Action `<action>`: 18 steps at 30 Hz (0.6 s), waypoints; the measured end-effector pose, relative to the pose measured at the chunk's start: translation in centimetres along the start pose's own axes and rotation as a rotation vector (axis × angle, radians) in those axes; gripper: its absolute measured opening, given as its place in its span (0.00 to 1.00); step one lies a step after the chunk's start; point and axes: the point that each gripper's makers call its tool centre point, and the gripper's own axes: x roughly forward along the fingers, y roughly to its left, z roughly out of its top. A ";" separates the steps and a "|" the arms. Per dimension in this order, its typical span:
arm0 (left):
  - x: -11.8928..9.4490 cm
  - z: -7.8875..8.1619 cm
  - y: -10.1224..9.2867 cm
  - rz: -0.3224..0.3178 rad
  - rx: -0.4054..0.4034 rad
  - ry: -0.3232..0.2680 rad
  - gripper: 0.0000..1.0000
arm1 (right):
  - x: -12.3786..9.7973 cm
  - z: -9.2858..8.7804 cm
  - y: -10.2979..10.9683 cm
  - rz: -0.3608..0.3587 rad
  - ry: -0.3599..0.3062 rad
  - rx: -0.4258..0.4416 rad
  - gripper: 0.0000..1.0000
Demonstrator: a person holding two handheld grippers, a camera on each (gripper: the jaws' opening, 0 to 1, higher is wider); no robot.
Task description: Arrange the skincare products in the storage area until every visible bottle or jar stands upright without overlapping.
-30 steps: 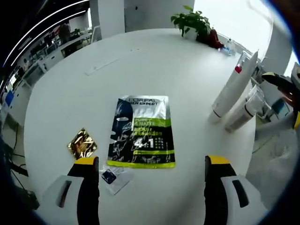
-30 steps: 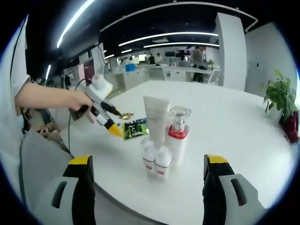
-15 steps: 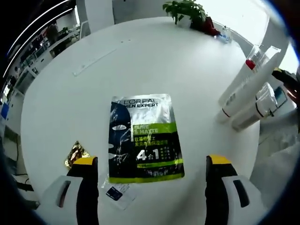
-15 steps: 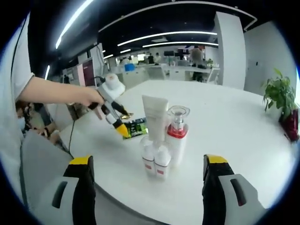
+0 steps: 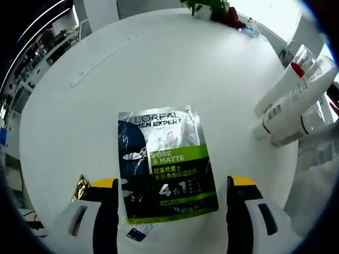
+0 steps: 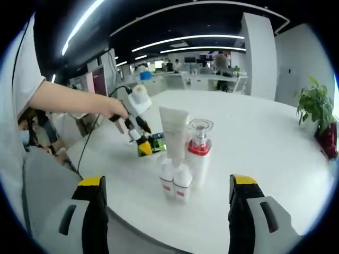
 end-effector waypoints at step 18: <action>0.4 -1.2 -0.1 0.033 0.018 0.072 0.73 | 0.0 0.0 -0.1 -0.001 0.003 0.004 0.95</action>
